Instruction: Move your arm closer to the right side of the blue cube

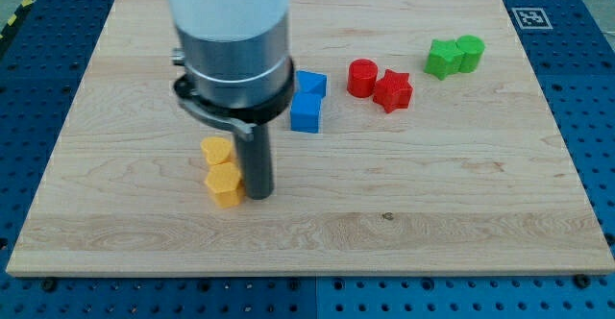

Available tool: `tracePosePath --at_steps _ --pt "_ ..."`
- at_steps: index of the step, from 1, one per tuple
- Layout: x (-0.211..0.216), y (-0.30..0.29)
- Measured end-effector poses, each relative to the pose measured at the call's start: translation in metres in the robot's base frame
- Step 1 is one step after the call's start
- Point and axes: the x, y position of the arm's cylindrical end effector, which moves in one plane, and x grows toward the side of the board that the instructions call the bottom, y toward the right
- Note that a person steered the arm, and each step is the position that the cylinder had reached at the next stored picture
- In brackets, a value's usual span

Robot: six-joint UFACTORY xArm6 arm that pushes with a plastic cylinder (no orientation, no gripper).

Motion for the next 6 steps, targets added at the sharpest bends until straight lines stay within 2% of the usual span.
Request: tracePosePath --at_steps 2,3,4,5,6 --pt "0.000 0.003" --pt "-0.010 0.079" --pt "-0.014 0.124" --pt "-0.015 0.132" --pt "-0.045 0.132"
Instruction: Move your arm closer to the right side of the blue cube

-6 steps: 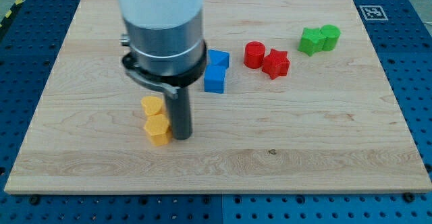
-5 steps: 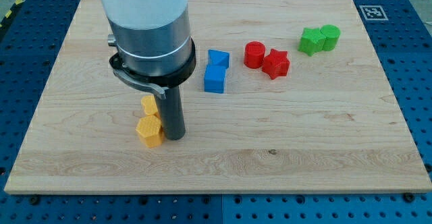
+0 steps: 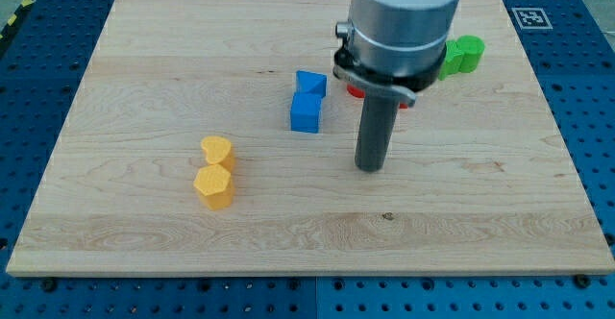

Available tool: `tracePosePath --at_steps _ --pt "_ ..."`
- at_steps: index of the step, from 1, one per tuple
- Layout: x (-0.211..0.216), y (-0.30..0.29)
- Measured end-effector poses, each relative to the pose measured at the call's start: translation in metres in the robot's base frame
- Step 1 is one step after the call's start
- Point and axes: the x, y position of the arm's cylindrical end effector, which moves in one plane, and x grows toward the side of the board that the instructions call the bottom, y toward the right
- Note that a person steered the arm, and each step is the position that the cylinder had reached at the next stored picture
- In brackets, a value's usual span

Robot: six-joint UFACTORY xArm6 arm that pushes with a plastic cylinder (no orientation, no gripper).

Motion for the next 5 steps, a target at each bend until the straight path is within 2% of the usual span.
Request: tracePosePath --at_steps 2,5 --pt "-0.050 0.000" --pt "-0.060 -0.013"
